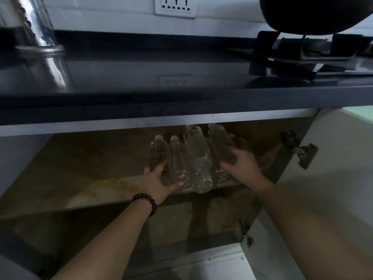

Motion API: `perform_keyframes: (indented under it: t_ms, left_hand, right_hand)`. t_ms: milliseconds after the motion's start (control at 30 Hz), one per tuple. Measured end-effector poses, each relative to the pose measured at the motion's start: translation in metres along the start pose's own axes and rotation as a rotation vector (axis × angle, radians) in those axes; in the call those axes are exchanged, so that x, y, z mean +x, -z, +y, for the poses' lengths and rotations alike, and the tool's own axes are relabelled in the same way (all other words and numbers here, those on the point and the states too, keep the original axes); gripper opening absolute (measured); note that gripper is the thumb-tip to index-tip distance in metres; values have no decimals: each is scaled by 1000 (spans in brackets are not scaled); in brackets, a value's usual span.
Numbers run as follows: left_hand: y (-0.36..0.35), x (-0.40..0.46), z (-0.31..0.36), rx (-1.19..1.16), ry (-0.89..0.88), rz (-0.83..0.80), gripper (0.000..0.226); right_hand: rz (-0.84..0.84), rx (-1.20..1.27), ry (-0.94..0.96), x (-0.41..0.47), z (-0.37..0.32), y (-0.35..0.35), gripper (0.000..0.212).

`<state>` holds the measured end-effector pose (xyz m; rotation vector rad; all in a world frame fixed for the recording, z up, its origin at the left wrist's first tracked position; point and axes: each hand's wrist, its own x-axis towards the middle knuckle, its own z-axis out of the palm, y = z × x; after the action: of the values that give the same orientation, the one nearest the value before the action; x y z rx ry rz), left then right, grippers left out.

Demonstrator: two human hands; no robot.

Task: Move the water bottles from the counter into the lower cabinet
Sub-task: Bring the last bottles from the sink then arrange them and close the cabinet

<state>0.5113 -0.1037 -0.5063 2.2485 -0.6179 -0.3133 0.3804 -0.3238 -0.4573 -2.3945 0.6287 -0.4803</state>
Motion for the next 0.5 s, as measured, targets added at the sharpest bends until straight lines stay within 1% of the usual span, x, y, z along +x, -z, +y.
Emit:
perform_keyframes:
  t_ms: [100,167,267,400,500]
  left_hand:
    - [-1,2,-1,79,-1,18,93]
    - [-1,2,1,113,-4,6,94]
    - [-1,1,1,133,10,-5,92]
    - [-1,0,4,127,18,5,88]
    - [0,-1,4,128,12,11,89]
  right_hand:
    - [17,1,7,0,-2,3,44]
    - [62,-35,28,4,3,11,41]
    - [64,-136,-24,7,13,24,38]
    - [105,-139,-80,4,32,30,36]
    - [50,-290,-22,10,33,27,39]
